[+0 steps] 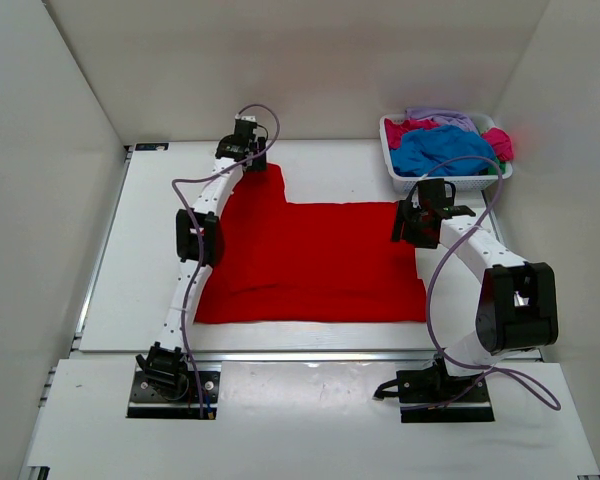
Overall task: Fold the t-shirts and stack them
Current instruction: Grap the side of the flattened tshirt furthest away from the robot with both arms
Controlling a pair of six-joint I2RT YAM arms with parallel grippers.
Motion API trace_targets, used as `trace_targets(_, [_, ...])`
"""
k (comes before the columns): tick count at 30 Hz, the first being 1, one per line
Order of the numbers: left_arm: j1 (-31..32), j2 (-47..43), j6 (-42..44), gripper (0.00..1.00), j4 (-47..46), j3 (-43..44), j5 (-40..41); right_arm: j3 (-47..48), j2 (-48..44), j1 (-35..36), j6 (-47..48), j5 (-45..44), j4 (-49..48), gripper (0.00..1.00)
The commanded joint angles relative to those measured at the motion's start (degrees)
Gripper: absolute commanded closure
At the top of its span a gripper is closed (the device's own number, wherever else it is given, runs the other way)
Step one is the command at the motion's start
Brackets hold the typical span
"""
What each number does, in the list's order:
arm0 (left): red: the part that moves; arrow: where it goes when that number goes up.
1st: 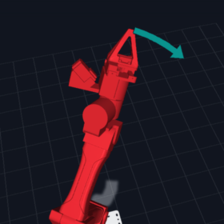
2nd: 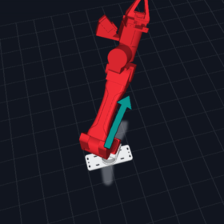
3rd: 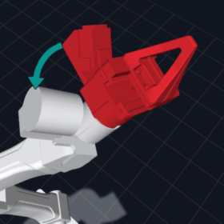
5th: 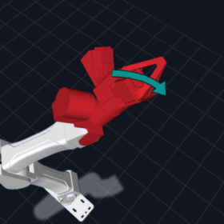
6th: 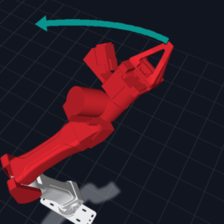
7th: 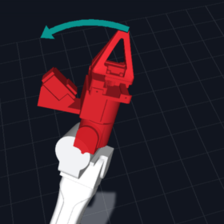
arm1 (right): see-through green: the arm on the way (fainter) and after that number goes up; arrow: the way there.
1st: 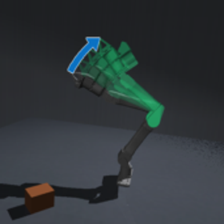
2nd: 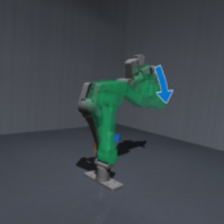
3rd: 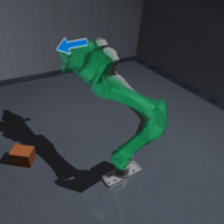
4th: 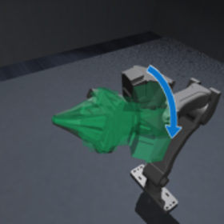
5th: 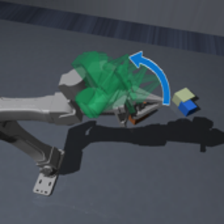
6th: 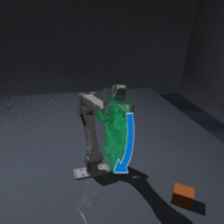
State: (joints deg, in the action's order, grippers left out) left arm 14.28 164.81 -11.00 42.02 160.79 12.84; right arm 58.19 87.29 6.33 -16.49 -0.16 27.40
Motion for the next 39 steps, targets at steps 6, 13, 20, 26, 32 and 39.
trace_targets(6, [1.01,-4.76,1.34,0.53,0.87,-0.91,0.26,2.01,-1.06,-0.61,1.02,0.95,-1.82,0.41])
trace_targets(13, [0.57,-4.06,0.99,1.0,3.24,1.72,-1.76,0.78,-1.68,-1.32,1.02,1.74,-2.35,0.41])
trace_targets(20, [1.19,-9.94,2.83,1.0,4.3,1.63,-4.13,2.1,1.83,-1.85,3.13,-1.49,-5.85,0.41])
trace_targets(26, [0.57,-14.6,3.45,1.0,11.49,1.55,-6.33,5.26,6.58,-1.5,-0.55,-5.81,-13.06,0.4])
trace_targets(32, [0.65,-17.85,3.27,1.0,13.61,-0.47,-7.74,7.98,12.38,0.79,-5.83,-12.67,-22.9,0.38])
trace_targets(39, [0.49,-19.62,3.18,1.0,14.14,-1.09,-8.28,14.31,21.69,0.35,-6.18,-15.31,-23.45,0.21])
